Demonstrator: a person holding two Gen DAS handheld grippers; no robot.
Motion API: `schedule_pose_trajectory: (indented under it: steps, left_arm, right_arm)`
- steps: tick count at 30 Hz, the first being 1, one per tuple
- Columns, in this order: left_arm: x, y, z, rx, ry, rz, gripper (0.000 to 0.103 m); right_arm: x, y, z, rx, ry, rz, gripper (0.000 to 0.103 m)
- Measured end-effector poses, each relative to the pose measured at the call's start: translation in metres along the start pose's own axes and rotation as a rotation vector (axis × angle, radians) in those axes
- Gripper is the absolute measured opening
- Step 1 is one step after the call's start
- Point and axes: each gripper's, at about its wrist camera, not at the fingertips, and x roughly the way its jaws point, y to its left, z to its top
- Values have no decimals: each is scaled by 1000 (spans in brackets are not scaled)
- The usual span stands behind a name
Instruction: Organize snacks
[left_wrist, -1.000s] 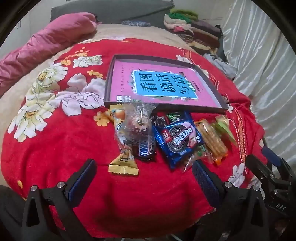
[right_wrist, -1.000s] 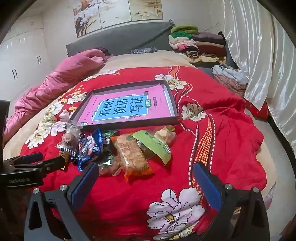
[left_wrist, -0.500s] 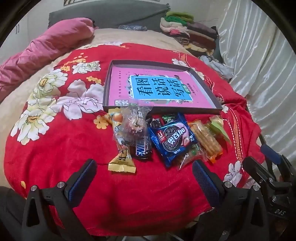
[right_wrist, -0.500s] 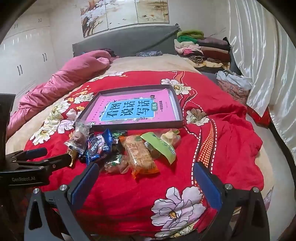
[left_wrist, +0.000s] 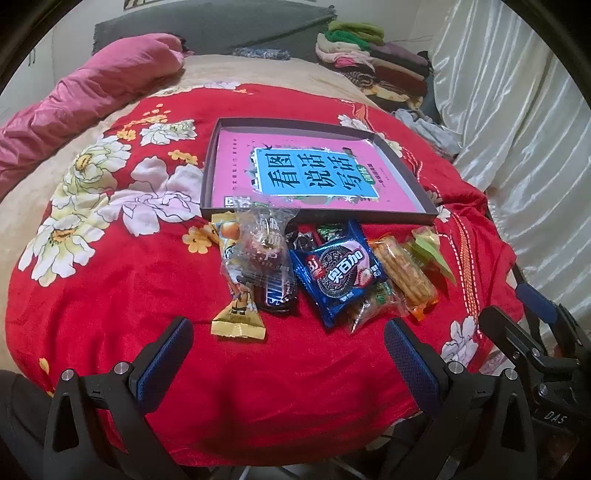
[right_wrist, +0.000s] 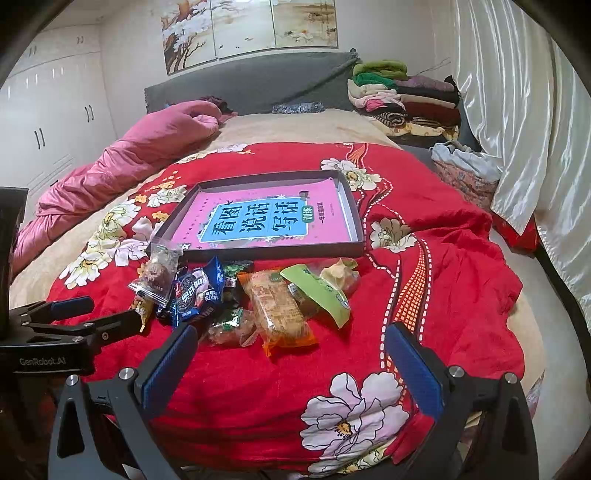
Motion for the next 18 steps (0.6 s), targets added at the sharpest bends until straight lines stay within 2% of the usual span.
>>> schedule_pose_trajectory:
  steps: [18]
  left_arm:
    - [1,0,-1,2,10,-2,103]
  right_arm:
    - [-1,0,0,-3,-4,-4,103]
